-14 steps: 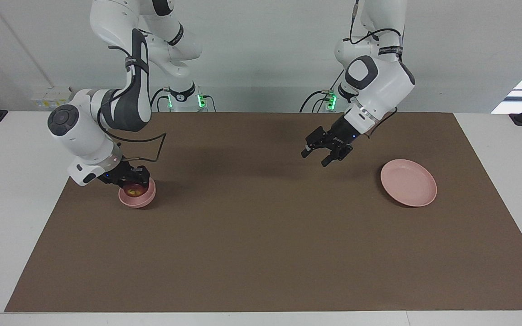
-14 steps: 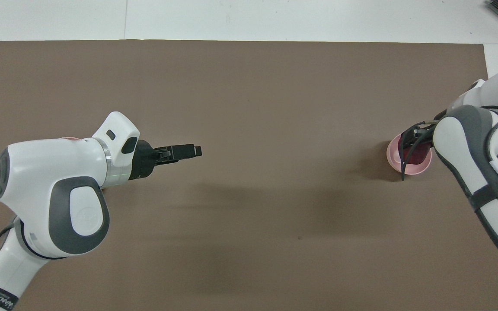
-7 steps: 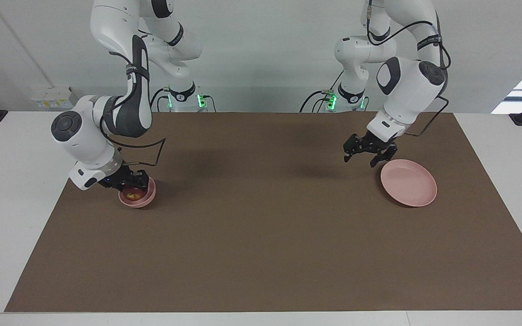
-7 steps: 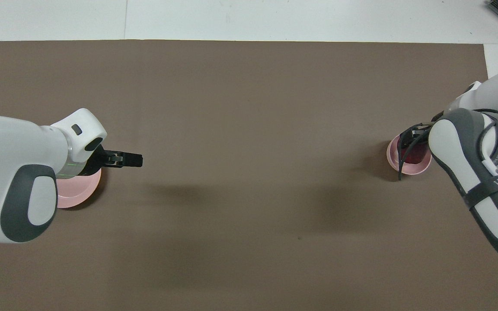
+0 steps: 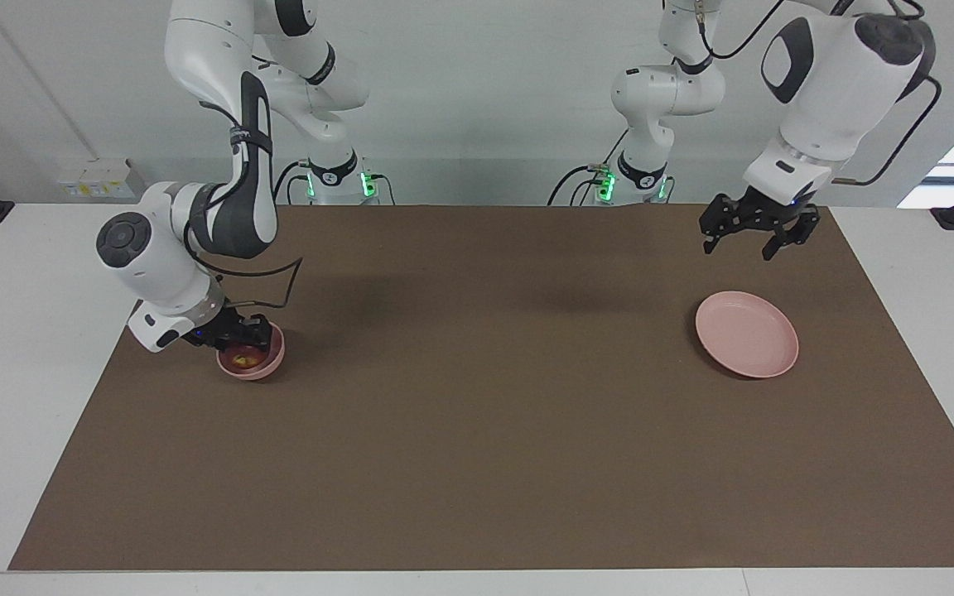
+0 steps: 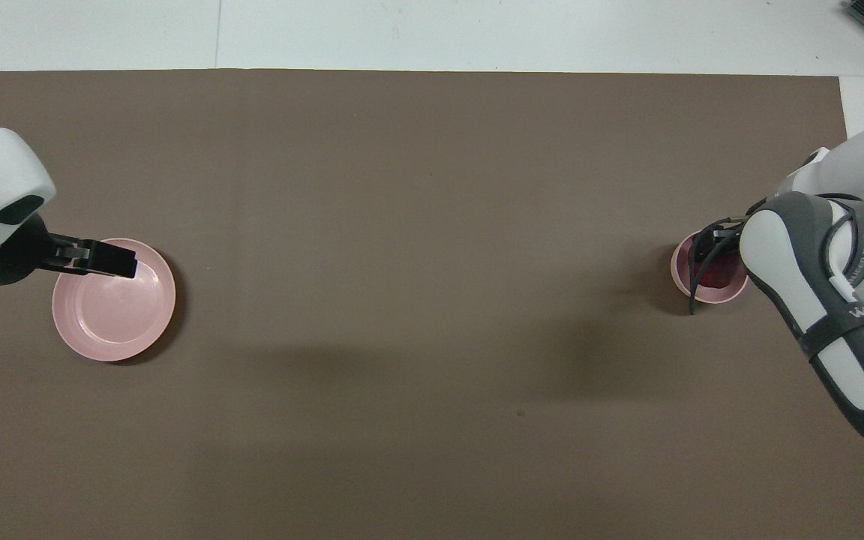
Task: Move apple from plate to bowl
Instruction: 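Lower the apple into the bowl while the left gripper withdraws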
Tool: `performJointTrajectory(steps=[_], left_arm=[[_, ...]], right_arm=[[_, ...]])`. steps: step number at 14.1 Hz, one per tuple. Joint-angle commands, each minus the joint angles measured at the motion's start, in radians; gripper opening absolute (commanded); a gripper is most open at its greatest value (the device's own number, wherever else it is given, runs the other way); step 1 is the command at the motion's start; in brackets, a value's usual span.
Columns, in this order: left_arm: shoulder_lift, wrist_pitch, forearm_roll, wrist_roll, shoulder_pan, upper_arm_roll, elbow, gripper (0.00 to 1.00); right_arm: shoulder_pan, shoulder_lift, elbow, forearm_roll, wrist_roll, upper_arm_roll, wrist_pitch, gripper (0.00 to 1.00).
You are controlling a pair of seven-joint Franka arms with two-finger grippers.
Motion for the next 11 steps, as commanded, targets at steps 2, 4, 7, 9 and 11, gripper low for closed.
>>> performJointTrajectory(steps=[2, 4, 7, 9, 11], left_arm=[[0.098, -0.281, 0.056, 0.022, -0.013, 0.012, 0.322, 1.00], [0.120, -0.360, 0.056, 0.028, -0.011, 0.019, 0.408, 1.00], [0.108, -0.403, 0.053, 0.036, 0.009, 0.010, 0.425, 1.00], [0.085, -0.394, 0.045, 0.032, 0.007, 0.013, 0.417, 1.00], [0.051, -0.388, 0.039, 0.025, 0.010, 0.018, 0.379, 1.00]], right_arm=[[-0.014, -0.002, -0.011, -0.023, -0.017, 0.010, 0.021, 0.00], [-0.015, 0.009, -0.010, -0.022, -0.017, 0.010, 0.036, 0.00], [-0.014, 0.011, -0.011, -0.020, 0.000, 0.011, 0.037, 0.00], [-0.012, 0.014, -0.011, -0.019, 0.000, 0.011, 0.037, 0.00], [-0.011, 0.014, -0.011, -0.016, 0.002, 0.011, 0.035, 0.00]])
